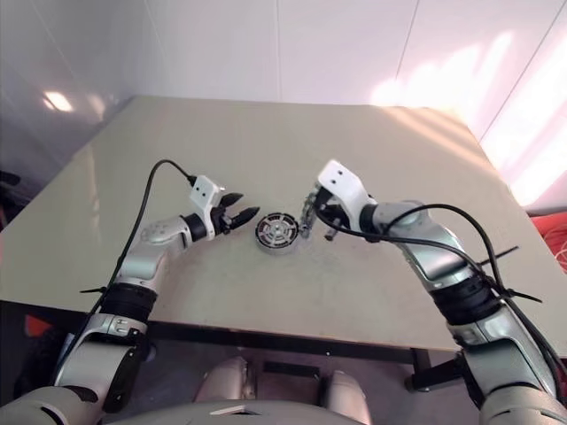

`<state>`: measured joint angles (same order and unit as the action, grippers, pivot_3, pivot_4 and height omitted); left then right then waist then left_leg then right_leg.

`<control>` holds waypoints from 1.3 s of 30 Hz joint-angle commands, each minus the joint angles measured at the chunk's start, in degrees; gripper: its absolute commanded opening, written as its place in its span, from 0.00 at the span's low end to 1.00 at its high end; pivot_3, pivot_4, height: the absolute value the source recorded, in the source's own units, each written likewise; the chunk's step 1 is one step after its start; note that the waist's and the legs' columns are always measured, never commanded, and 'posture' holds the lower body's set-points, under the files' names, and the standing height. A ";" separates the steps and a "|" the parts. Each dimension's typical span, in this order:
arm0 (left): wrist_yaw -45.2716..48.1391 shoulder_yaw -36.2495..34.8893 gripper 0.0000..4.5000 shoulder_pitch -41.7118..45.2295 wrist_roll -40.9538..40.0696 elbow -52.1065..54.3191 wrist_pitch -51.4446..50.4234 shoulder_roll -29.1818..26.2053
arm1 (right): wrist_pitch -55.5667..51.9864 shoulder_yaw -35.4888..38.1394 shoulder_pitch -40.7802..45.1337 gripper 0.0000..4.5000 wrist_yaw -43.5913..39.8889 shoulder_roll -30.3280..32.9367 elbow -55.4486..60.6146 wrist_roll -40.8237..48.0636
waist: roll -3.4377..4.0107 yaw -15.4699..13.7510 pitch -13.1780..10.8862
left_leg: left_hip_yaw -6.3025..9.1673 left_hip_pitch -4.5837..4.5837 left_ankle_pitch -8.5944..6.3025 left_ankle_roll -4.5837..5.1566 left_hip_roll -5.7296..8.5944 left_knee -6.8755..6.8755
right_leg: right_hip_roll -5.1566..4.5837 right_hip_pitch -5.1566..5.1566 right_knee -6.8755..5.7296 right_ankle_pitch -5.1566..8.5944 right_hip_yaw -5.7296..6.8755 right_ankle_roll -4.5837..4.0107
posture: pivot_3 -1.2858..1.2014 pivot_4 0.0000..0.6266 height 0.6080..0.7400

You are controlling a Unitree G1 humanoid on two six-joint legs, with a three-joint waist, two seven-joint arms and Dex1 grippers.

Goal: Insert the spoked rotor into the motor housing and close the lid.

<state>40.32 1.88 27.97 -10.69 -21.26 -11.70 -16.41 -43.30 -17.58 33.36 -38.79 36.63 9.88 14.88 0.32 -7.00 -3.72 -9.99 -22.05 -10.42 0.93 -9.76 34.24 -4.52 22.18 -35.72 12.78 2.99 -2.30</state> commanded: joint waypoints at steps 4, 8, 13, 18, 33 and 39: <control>-1.12 -1.47 0.74 0.14 0.08 -0.71 2.79 -0.68 | -1.10 -1.38 3.88 0.02 -0.83 -6.26 -0.58 -0.73 | 0.00 0.00 0.00 | 0.00 -0.01 0.00 0.01 0.00 -0.01 | 0.00 -0.01 0.02 0.00 0.00 0.00 | 0.52 0.00 1.00; -1.46 -2.20 0.74 -0.04 0.03 -1.81 4.21 -1.38 | -1.49 -3.75 2.59 0.02 -1.38 -8.54 -0.92 -1.87 | 0.00 -0.05 0.00 | 0.00 0.00 0.02 -0.03 0.00 -0.01 | 0.00 -0.01 0.02 0.00 0.00 0.00 | 0.52 0.00 1.00; -1.30 -3.40 0.74 -0.86 -0.34 -2.17 5.30 -2.98 | -2.28 -4.13 0.79 0.02 -0.61 -11.51 -1.88 -2.01 | 0.00 0.01 0.00 | 0.00 0.02 0.03 -0.06 0.00 -0.01 | 0.00 -0.02 0.02 0.00 0.00 0.00 | 0.52 0.00 1.00; -1.50 -3.41 0.74 -1.22 -0.26 -0.75 4.69 -3.02 | -0.87 -4.30 0.78 0.02 0.69 -14.76 -5.84 -3.75 | 0.00 0.10 0.00 | 0.01 0.07 0.03 -0.08 0.00 -0.03 | 0.00 -0.05 0.01 0.00 0.00 0.00 | 0.52 0.00 1.00; -1.92 -2.72 0.74 0.91 -0.11 -0.07 3.27 -1.83 | 11.45 7.21 -0.99 0.02 -2.88 -14.15 -6.55 0.43 | -0.01 0.04 0.00 | 0.00 0.06 0.14 -0.25 0.01 -0.05 | 0.00 -0.05 0.02 0.00 -0.01 0.00 | 0.52 0.00 1.00; -1.64 -2.66 0.74 1.35 -0.11 0.24 2.80 -1.98 | 11.96 13.44 -3.30 0.02 -8.28 -12.19 -3.51 6.71 | -0.01 -0.04 0.00 | 0.00 0.05 0.11 -0.20 0.00 -0.05 | 0.00 -0.05 0.04 0.00 0.00 0.00 | 0.52 0.00 1.00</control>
<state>38.55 -0.41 27.93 -10.38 -22.88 -9.22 -18.06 -32.72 -5.87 30.29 -45.83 23.76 3.99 20.10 0.31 -7.03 -3.72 -9.99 -22.00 -10.31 0.73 -9.76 34.19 -4.51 22.12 -35.66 12.78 2.98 -2.30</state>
